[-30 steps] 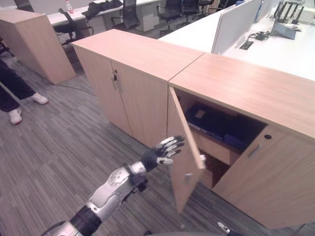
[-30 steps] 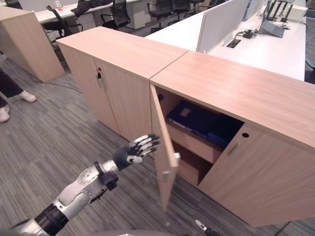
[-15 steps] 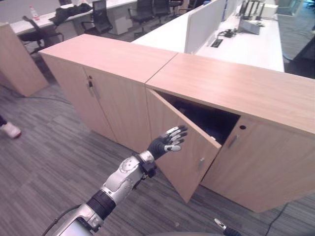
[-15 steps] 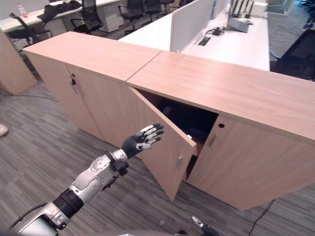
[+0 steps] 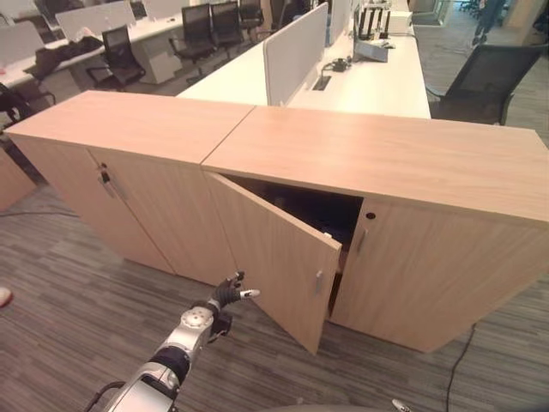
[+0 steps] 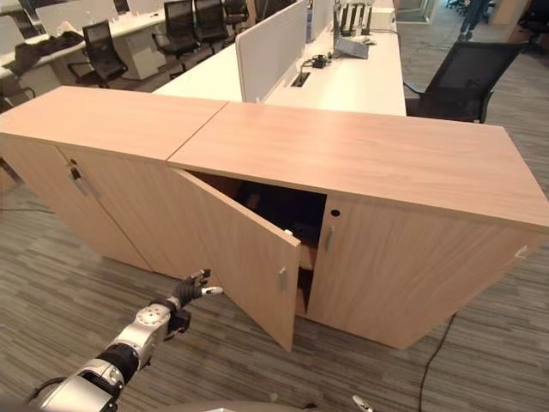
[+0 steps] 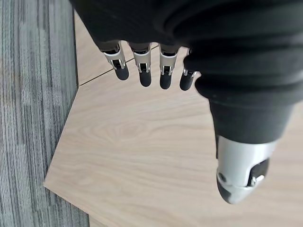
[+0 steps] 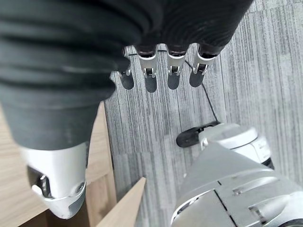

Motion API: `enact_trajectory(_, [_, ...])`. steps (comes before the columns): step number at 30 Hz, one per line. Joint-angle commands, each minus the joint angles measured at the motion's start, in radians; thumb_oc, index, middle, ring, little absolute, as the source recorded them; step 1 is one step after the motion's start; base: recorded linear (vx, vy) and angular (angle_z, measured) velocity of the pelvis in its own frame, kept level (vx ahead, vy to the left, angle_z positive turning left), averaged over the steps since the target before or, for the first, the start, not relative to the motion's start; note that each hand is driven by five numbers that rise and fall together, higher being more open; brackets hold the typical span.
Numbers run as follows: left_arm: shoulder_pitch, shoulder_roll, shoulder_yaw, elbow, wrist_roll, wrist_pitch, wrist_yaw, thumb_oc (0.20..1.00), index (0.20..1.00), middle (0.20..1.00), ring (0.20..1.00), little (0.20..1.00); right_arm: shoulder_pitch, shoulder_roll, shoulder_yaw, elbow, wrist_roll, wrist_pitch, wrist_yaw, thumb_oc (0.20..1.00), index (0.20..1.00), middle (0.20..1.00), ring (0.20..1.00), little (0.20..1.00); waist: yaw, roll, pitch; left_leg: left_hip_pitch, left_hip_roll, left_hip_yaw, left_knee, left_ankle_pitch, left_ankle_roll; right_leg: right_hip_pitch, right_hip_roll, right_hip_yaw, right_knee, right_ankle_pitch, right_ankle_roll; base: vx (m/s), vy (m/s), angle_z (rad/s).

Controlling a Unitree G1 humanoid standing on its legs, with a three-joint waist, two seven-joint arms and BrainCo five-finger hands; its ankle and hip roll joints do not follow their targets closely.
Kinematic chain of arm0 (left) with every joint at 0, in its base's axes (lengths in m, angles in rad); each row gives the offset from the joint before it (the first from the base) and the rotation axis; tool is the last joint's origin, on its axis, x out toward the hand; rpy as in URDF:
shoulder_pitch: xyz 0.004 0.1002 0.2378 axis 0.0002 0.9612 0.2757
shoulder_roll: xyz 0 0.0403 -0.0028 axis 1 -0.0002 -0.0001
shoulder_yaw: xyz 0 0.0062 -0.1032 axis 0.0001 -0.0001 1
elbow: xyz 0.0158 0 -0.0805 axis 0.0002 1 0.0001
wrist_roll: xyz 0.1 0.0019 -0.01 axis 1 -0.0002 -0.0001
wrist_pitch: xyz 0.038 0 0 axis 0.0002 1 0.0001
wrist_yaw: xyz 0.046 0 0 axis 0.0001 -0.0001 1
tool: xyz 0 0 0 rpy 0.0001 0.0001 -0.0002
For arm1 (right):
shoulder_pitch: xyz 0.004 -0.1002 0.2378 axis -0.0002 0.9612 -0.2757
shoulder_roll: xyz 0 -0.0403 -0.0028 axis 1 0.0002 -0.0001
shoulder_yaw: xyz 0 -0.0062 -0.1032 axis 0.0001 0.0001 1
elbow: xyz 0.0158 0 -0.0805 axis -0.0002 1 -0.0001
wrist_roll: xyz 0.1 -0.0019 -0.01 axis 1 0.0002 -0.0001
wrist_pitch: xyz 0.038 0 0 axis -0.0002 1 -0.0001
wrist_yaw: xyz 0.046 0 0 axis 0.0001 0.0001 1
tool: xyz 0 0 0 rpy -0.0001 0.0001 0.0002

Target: Put the empty folder in the office cabinet

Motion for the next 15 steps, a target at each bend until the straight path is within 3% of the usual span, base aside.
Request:
enact_trajectory(1, [-0.154, -0.029, 0.035, 0.065, 0.025, -0.057, 0.026, 1.0, 1.0, 1.0, 1.0, 1.0, -0.047, 0.009, 0.015, 0.07, 0.045, -0.021, 0.003, 1.0, 1.0, 1.0, 1.0, 1.0, -0.016, -0.033, 0.009, -0.003, 0.058, -0.061, 0.002, -0.04, -0.068, -0.004, 0.002, -0.028, 0.007, -0.075, 0.026, 0.0, -0.071, -0.01])
enact_trajectory(9, [-0.352, -0.053, -0.081, 0.055, 0.15, -0.06, 0.092, 1.0, 1.0, 1.0, 1.0, 1.0, -0.067, 0.008, 0.069, 0.026, 0.073, -0.041, -0.013, 1.0, 1.0, 1.0, 1.0, 1.0, -0.06, -0.022, 0.019, 0.009, 0.107, -0.036, 0.027, -0.022, -0.091, 0.002, 0.055, 0.016, 0.007, -0.089, -0.005, 0.01, -0.118, -0.06])
enact_trajectory(12, [-0.443, -0.053, -0.097, 0.073, 0.165, -0.048, 0.107, 1.0, 1.0, 1.0, 1.0, 1.0, -0.082, 0.002, 0.101, 0.009, 0.075, -0.041, -0.02, 1.0, 1.0, 1.0, 1.0, 1.0, -0.067, -0.041, 0.052, -0.051, 0.127, -0.044, 0.204, -0.056, -0.089, 0.007, 0.066, 0.047, 0.007, -0.086, -0.019, -0.05, -0.144, -0.36])
enact_trajectory(13, [-0.497, -0.045, -0.101, 0.086, 0.168, -0.04, 0.113, 1.0, 1.0, 1.0, 1.0, 1.0, -0.09, -0.006, 0.117, 0.01, 0.055, -0.036, -0.021, 1.0, 1.0, 1.0, 1.0, 1.0, -0.059, -0.054, 0.076, -0.099, 0.131, -0.086, 0.312, -0.049, -0.077, 0.011, 0.072, 0.068, 0.007, -0.081, -0.03, -0.07, -0.104, -0.7])
enact_trajectory(15, [-0.524, -0.038, -0.109, 0.087, 0.172, -0.04, 0.116, 1.0, 1.0, 1.0, 1.0, 1.0, -0.094, -0.013, 0.123, 0.01, 0.045, -0.033, -0.022, 1.0, 1.0, 1.0, 1.0, 1.0, -0.052, -0.058, 0.082, -0.127, 0.108, -0.128, 0.338, -0.037, -0.066, 0.004, 0.071, 0.075, 0.007, -0.079, -0.032, -0.08, -0.034, -0.74])
